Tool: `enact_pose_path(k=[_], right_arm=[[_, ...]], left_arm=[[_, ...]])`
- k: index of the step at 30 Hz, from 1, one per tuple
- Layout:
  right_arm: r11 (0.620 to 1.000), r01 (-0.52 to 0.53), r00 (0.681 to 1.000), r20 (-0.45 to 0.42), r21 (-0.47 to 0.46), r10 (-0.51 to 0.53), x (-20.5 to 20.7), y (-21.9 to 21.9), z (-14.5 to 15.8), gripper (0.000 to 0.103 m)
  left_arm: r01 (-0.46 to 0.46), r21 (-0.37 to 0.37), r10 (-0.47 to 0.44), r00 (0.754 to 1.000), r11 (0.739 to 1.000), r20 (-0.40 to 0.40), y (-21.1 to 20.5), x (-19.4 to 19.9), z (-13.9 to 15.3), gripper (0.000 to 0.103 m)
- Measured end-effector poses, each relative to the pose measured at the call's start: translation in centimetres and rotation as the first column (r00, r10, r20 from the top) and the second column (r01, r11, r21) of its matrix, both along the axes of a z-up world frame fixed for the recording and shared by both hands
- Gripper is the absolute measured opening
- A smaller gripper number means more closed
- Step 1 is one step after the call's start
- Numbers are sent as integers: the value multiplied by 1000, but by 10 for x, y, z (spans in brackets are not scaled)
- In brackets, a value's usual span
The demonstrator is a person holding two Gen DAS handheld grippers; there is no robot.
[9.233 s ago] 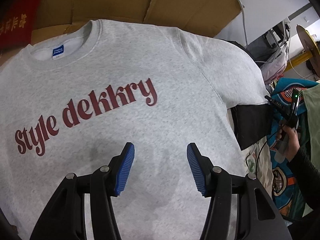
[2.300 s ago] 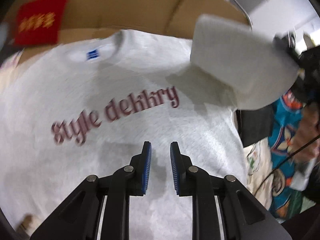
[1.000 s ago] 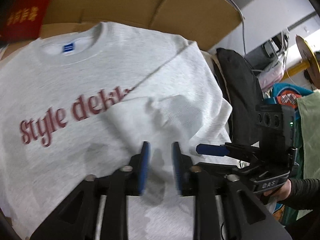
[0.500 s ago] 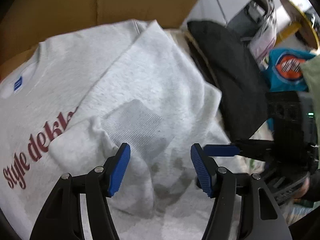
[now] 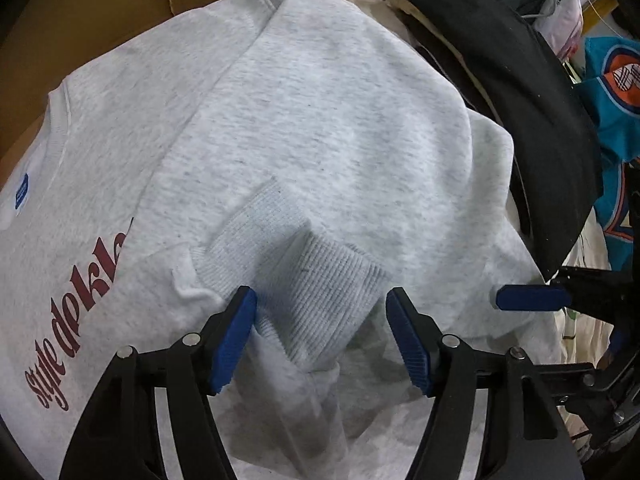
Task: Fold clothes
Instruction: 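Grasp the ribbed sleeve cuff with the left gripper, then pull the cuff across the chest and open the left gripper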
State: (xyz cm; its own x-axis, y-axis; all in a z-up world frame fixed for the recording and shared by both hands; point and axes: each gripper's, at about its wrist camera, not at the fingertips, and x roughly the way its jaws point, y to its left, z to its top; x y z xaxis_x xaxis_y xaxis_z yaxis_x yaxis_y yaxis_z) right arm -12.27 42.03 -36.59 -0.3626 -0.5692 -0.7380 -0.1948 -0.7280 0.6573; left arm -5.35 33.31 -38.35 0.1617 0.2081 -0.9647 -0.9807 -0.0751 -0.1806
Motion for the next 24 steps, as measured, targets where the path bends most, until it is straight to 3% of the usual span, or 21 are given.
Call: enact_pose_path(k=[2, 4, 5, 9, 15, 24], right_arm=[[1000, 1, 1000, 5, 1, -1, 3, 0, -1, 67], [1000, 2, 1000, 6, 1, -2, 5, 1, -1, 67], [1000, 3, 1000, 5, 2, -3, 6, 1, -1, 67], [1000, 4, 1000, -4, -3, -4, 8, 2, 2, 67], [1000, 10, 1000, -14, -6, -10, 10, 4, 7, 67], [999, 45, 999, -20, -24, -46, 13, 9, 19, 67]], left_arm=[[1, -3, -1, 1000, 1000, -19, 0, 2, 0, 67], [-13, -4, 13, 999, 1000, -45, -1, 2, 2, 55], [-31, -2, 31, 998, 1000, -54, -2, -3, 4, 43], [-95, 20, 96, 995, 995, -17, -10, -23, 15, 17], [-97, 92, 98, 995, 991, -15, -33, -32, 43, 13], [-257, 147, 257, 966, 955, 22, -86, -77, 78, 13]])
